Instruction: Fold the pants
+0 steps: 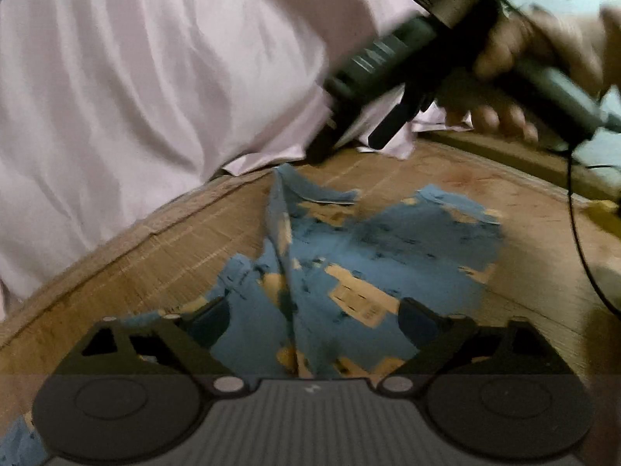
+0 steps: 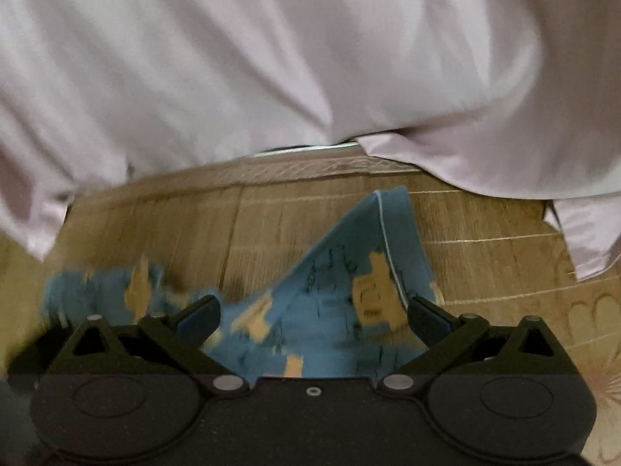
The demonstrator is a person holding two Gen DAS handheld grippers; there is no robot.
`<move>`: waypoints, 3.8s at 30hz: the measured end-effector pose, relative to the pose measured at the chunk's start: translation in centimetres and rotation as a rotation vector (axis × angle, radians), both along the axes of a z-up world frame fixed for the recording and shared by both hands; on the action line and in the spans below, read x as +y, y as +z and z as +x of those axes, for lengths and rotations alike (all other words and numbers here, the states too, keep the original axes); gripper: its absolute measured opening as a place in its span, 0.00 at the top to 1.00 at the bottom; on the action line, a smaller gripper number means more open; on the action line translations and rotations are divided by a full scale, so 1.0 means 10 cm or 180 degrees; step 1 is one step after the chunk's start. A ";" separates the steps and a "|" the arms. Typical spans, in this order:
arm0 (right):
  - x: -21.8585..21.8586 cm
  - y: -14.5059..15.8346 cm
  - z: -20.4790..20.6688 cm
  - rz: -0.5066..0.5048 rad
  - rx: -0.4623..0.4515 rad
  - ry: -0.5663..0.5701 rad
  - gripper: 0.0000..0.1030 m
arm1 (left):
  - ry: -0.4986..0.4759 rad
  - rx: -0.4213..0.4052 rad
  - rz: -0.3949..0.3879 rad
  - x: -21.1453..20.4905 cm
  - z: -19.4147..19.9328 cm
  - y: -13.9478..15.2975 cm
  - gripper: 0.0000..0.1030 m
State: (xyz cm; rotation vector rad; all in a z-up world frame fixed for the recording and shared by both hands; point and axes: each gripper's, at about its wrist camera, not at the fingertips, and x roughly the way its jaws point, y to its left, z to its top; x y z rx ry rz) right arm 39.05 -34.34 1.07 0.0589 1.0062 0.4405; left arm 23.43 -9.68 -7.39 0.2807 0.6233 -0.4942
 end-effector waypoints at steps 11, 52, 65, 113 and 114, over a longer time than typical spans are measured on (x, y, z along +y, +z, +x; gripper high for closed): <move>0.10 -0.33 1.06 0.0197 0.0827 -0.0700 0.15 | 0.0292 0.0190 0.0312 -0.24 0.28 -0.08 0.56; -1.27 -0.66 -1.18 0.0860 -0.0215 -0.1645 0.99 | -0.0692 -0.0019 0.0771 -0.55 -0.57 -0.21 1.00; -1.58 -1.06 -1.18 0.1669 0.0053 -0.2361 0.91 | -0.0718 0.0016 0.0792 -0.56 -0.57 -0.20 1.00; -0.02 -1.04 -1.62 -0.0830 -0.1426 0.0060 0.21 | 0.0761 0.0217 0.0555 1.13 0.63 0.02 0.28; 0.01 -1.06 -1.63 -0.0819 -0.1423 0.0117 0.22 | 0.0758 0.0271 0.0567 1.15 0.73 -0.01 0.29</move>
